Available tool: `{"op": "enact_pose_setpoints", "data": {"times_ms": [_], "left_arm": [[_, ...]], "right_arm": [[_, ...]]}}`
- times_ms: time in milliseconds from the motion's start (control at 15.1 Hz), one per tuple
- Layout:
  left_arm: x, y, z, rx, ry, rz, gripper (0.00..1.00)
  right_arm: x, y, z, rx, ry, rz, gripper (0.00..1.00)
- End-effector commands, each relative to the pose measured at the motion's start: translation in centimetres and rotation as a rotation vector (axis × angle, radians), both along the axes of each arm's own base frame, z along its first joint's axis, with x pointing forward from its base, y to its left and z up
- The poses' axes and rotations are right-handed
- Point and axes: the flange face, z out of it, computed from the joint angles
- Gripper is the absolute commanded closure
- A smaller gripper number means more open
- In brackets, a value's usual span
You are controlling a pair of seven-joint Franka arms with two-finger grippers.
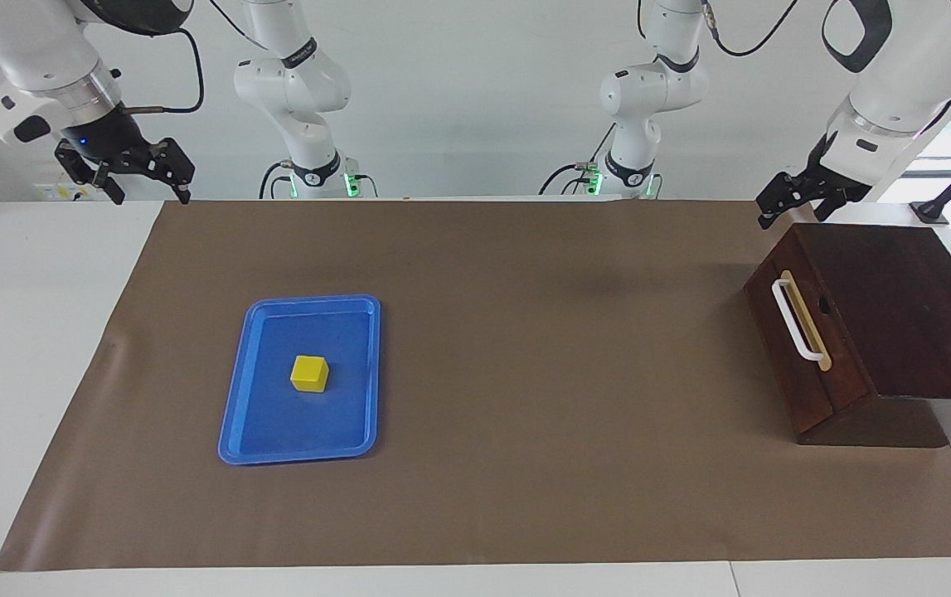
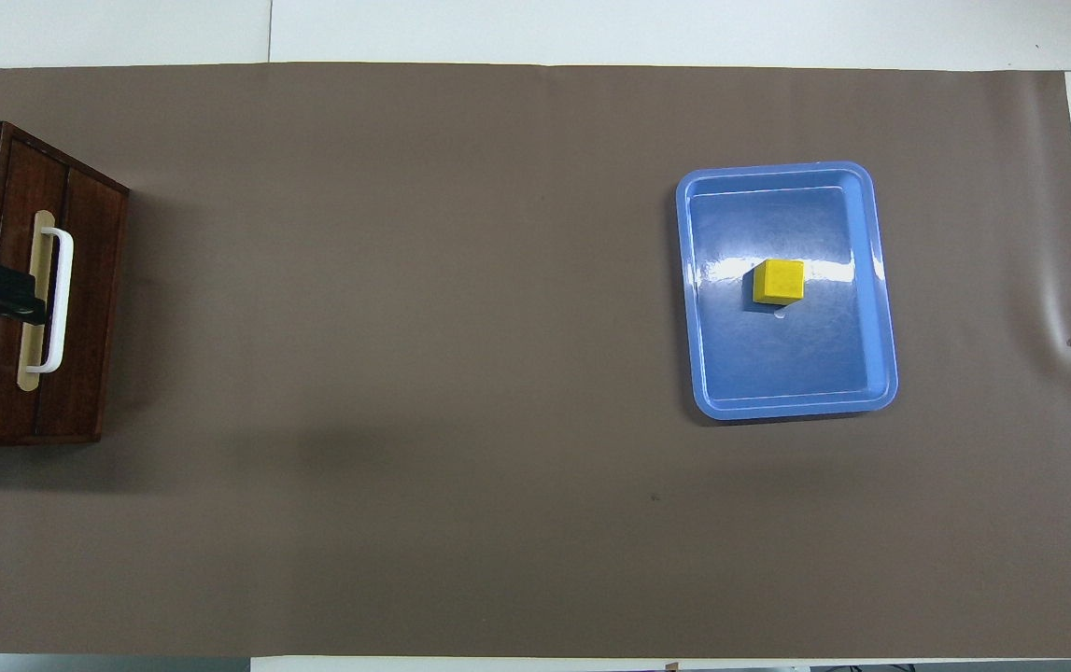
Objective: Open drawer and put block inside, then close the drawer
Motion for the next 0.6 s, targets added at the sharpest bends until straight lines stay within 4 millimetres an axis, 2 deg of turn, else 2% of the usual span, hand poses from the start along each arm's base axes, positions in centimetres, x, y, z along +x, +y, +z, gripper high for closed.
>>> {"op": "enact_pose_setpoints", "data": {"times_ms": [0, 265, 530], "left_arm": [[0.2, -1.2, 0.8, 0.007, -0.059, -0.04, 0.0], [0.2, -2.4, 0.9, -0.015, -0.061, -0.063, 0.0], [0.2, -2.8, 0.5, -0.013, -0.073, -0.075, 0.0]], "right_arm": [[-0.8, -0.3, 0.3, -0.007, 0.002, -0.002, 0.0], [-0.8, -0.4, 0.4, -0.008, -0.001, -0.003, 0.0], [-0.8, -0.4, 0.3, -0.007, 0.001, -0.002, 0.0]]}}
